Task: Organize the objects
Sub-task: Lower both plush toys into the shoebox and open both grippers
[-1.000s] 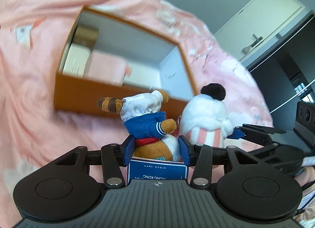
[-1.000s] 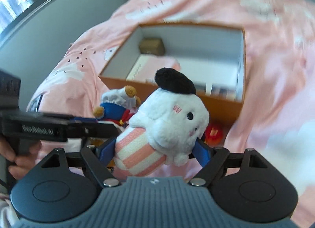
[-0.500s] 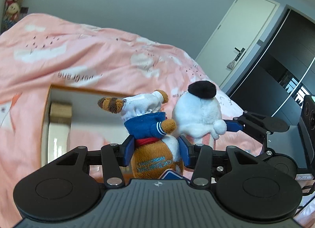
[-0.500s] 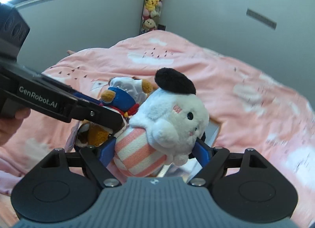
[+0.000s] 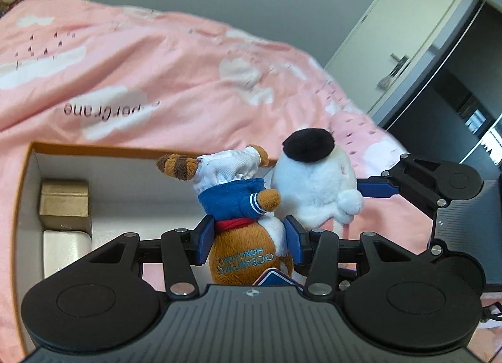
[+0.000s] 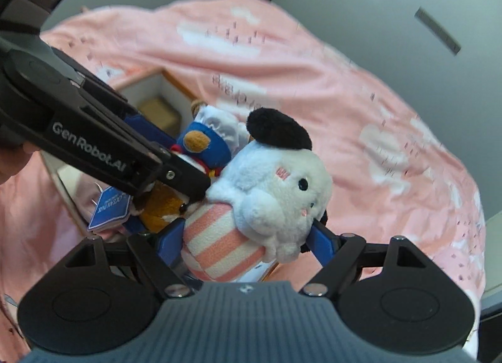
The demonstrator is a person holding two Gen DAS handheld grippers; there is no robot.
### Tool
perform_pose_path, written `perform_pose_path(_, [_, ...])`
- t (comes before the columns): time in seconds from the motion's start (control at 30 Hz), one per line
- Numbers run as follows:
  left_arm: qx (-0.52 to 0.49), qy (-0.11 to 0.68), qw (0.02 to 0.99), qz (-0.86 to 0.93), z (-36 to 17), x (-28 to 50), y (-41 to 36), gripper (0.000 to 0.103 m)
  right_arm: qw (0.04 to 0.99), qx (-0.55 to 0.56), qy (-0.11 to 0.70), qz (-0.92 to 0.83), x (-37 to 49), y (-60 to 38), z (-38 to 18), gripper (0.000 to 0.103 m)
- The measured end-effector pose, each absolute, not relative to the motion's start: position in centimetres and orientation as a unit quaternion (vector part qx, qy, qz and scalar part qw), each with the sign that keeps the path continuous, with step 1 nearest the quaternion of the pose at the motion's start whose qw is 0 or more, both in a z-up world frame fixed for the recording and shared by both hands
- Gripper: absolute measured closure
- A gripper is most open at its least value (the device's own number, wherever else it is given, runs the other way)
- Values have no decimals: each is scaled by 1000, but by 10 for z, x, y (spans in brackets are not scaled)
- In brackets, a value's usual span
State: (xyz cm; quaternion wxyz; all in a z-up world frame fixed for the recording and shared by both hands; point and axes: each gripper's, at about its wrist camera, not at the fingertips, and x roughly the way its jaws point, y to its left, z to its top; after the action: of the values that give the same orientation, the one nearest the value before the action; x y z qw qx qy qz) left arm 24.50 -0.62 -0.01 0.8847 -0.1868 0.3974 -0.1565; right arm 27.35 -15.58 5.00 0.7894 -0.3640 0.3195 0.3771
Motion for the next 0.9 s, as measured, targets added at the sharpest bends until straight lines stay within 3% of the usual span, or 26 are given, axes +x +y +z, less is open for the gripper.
perform_pose_path(0.53, [-165, 478, 851, -141, -69, 296, -5, 49, 719, -428, 382, 394, 325, -120, -32, 21])
perform_pose_path(0.77, [-163, 495, 844, -131, -78, 305, -6, 48, 713, -423, 398, 393, 336, -117, -42, 22])
perform_pose_path(0.9, [-158, 489, 848, -128, -74, 301, -7, 42, 717, -414, 394, 398, 335, -122, -36, 21])
